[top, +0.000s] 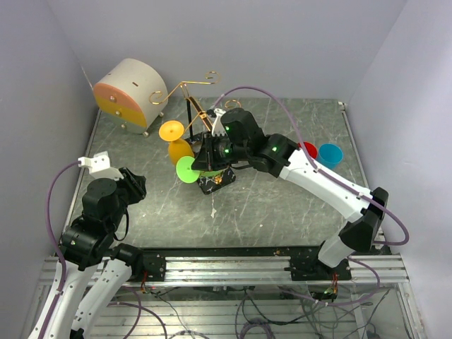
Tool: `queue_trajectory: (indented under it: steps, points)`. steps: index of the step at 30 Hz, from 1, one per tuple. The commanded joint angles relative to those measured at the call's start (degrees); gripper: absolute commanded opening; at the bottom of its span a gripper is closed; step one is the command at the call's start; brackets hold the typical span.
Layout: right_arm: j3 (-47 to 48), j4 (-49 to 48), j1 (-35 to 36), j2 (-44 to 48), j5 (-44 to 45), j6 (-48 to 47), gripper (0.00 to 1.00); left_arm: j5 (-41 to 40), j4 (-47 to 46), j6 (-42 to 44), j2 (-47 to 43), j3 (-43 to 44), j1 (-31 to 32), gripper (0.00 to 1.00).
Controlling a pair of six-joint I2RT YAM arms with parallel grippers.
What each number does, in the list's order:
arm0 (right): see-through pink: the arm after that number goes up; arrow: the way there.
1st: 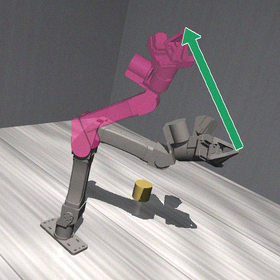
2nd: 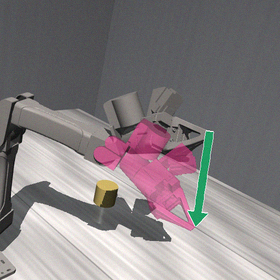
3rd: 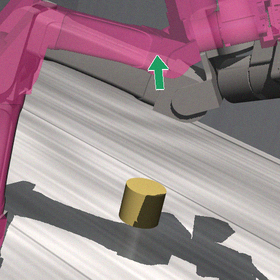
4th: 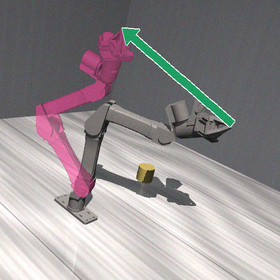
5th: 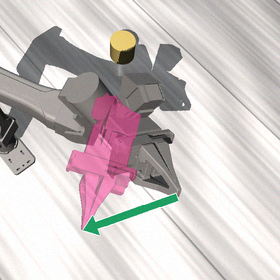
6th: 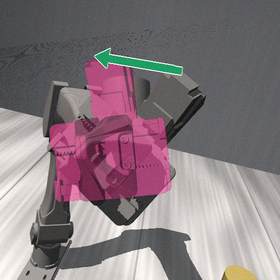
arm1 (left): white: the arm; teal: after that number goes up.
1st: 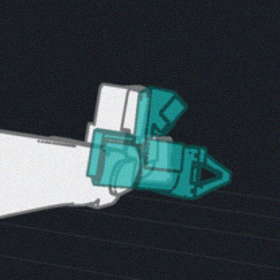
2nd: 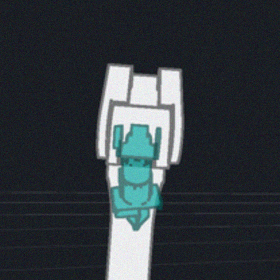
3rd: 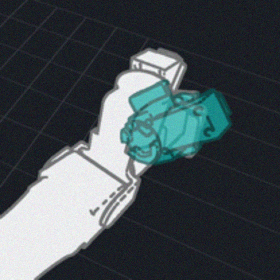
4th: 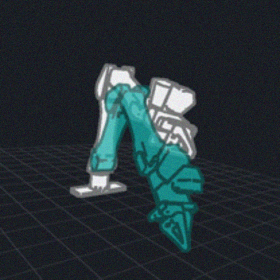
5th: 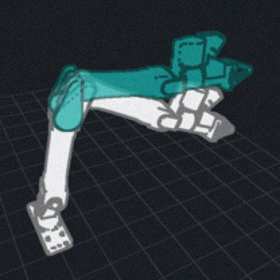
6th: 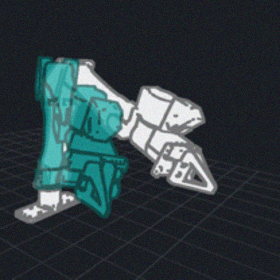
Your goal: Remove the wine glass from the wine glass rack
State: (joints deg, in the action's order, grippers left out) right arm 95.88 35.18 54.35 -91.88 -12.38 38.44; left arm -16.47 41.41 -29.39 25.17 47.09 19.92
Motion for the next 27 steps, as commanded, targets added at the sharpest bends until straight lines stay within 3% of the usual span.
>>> queue_trajectory:
  steps: [1, 15, 27]
  points:
    - [-0.98, -2.68, 0.33, 1.44, 0.58, 0.91, 0.05, -0.68, -1.59, 0.03, -0.34, 0.02, -0.15, 0.46]
    - [-7.54, -4.60, -1.23, 9.71, 3.16, 3.11, 0.01, -0.62, -1.56, 0.11, 0.10, 0.02, -0.15, 0.46]
    - [-7.06, -13.12, -8.25, 7.46, 0.08, 3.01, 0.00, -0.89, -1.42, -0.06, -0.03, 0.02, -0.19, 0.46]
